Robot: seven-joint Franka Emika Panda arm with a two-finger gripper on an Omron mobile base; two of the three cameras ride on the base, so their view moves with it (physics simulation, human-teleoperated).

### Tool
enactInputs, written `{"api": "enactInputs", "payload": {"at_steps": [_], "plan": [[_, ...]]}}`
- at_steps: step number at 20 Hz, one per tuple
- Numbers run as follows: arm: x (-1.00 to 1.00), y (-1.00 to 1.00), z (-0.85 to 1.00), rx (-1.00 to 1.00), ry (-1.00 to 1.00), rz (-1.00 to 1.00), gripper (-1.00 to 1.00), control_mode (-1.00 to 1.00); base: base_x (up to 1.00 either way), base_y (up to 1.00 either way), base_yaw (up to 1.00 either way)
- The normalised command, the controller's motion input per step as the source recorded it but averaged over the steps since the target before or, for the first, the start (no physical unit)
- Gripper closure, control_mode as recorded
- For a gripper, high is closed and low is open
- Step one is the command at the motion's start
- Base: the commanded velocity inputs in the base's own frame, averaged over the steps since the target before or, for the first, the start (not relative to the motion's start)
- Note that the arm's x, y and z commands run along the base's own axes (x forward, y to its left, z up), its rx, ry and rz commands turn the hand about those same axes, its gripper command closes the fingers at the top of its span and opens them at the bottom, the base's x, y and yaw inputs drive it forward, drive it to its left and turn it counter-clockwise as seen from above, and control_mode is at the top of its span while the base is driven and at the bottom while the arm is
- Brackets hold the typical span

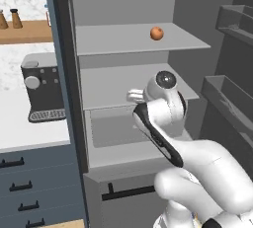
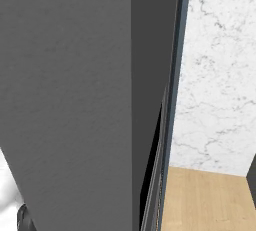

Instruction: Place one onion and one chicken drumstick in each tupperware on the nearby counter, to pack two identical lunches.

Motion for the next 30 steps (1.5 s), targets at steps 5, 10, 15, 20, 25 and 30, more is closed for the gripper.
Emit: {"api": "enactInputs", "payload": {"at_steps": [5,10,15,20,25,30], "plan": [[-1.0,0.11,0.04,0.0,0.0,0.0,1.0,-1.0,0.0,0.0,0.0],[-0.2,0.09,0.03,-0.01,0.0,0.0,1.0,1.0,-0.79,0.53,0.04],[0.0,0.0,0.0,0.0,0.0,0.0,1.0,1.0,-0.76,0.94,0.07],[0.0,0.0,0.0,0.0,0.0,0.0,1.0,1.0,-0.04,1.0,0.05],[0.0,0.0,0.0,0.0,0.0,0.0,1.0,1.0,0.33,1.0,0.01],[0.0,0.0,0.0,0.0,0.0,0.0,1.0,1.0,0.63,1.0,0.0]]}}
